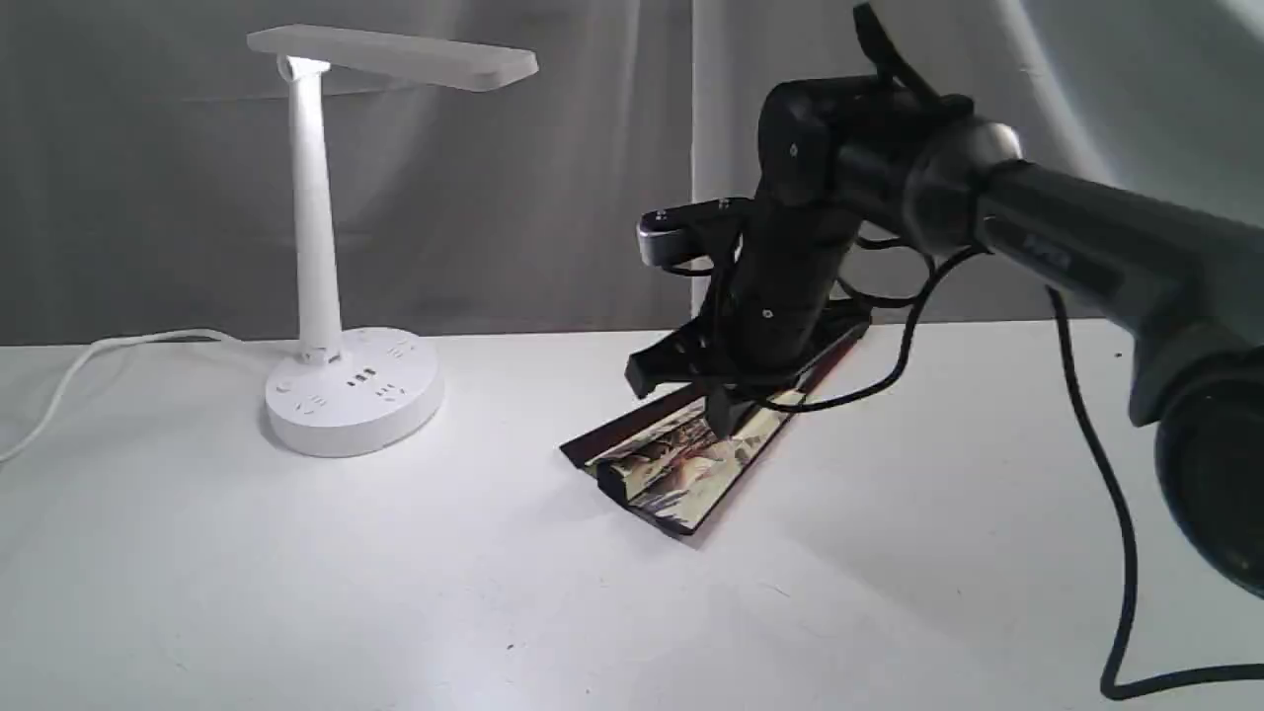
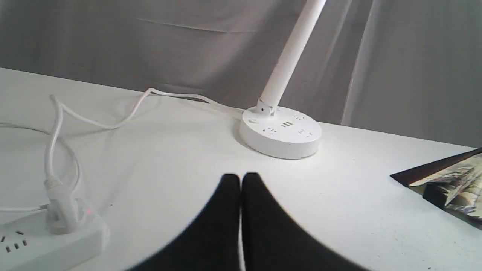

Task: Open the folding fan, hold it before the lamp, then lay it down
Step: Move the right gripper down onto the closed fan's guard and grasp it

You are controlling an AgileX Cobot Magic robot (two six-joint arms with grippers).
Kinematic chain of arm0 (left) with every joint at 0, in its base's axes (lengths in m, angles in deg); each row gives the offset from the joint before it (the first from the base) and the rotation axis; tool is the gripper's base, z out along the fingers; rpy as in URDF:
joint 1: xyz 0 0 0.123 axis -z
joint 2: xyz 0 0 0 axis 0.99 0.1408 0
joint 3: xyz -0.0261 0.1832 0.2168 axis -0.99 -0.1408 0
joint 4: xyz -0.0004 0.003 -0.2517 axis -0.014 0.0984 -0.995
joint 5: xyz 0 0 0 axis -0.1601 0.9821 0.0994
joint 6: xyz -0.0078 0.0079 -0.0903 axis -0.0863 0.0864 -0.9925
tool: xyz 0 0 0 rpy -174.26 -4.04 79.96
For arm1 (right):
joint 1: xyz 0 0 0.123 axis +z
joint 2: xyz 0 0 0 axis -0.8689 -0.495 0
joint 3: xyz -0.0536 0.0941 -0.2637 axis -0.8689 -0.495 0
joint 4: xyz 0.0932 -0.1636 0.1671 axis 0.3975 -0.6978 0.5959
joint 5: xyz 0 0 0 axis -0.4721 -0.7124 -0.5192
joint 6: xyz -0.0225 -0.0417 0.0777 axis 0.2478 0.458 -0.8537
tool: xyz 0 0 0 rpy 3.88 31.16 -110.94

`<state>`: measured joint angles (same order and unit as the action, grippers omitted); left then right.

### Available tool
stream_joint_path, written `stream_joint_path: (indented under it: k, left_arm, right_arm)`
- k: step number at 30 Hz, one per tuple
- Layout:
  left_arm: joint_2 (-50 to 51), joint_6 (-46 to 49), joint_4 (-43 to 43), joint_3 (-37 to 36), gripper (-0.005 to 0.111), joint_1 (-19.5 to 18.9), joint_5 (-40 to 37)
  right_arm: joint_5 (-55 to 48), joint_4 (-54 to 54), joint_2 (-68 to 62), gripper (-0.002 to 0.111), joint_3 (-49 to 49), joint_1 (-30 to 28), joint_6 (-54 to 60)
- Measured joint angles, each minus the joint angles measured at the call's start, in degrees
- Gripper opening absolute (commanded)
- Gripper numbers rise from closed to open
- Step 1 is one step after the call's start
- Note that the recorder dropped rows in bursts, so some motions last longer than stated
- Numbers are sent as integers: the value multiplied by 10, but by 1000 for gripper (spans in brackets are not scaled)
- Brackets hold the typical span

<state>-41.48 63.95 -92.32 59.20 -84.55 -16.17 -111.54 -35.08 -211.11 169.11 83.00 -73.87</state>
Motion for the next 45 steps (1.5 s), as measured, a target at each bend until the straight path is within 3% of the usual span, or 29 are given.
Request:
stream_joint_path:
  k: [25,45]
  left_arm:
    - [0,0,0,0,0,0,0]
    - [0,0,0,0,0,0,0]
  right_arm:
    - [129,0,-69,0,6,0,35]
    - [140,1,-109,0,12,0,36]
